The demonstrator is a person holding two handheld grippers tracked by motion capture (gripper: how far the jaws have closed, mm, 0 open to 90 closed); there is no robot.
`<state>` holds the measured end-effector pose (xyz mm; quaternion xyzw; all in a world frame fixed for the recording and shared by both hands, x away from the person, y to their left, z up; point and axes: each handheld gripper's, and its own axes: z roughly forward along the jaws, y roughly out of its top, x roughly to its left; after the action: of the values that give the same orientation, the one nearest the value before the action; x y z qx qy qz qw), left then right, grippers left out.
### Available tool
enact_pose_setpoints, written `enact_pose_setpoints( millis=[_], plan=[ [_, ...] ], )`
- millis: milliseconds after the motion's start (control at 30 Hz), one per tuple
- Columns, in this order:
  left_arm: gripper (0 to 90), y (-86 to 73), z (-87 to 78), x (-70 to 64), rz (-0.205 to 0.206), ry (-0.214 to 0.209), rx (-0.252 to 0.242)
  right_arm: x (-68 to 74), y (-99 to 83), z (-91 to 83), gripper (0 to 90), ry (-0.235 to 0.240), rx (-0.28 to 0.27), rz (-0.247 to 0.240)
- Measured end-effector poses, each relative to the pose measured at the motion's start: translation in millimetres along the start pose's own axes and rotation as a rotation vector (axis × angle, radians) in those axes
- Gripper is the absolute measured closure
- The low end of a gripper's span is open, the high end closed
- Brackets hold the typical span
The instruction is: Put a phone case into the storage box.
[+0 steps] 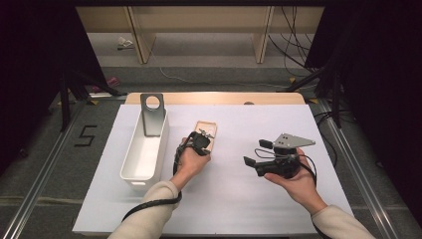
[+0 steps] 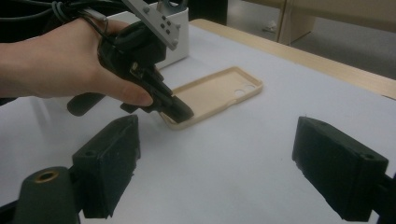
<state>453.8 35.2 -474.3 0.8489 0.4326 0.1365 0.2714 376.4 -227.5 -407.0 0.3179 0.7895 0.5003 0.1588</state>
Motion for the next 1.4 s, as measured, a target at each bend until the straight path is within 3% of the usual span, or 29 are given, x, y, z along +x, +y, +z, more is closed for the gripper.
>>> enact_pose_setpoints(
  millis=[767, 1300, 1400],
  plan=[
    [89.8, 11.2, 8.6, -12.1, -0.008, -0.008, -0.013, -0.3, 0.0, -0.4, 16.1, 0.0, 0.0, 0.0],
    [89.6, 10.9, 9.6, -12.4, -0.005, -0.016, -0.03, -0.4, 0.2, -1.0, 16.1, -0.002, -0.004, 0.002],
    [85.3, 9.3, 6.5, -10.7, -0.007, -0.023, -0.048, -0.9, -0.3, -1.1, 16.1, -0.001, -0.006, 0.003]
  ],
)
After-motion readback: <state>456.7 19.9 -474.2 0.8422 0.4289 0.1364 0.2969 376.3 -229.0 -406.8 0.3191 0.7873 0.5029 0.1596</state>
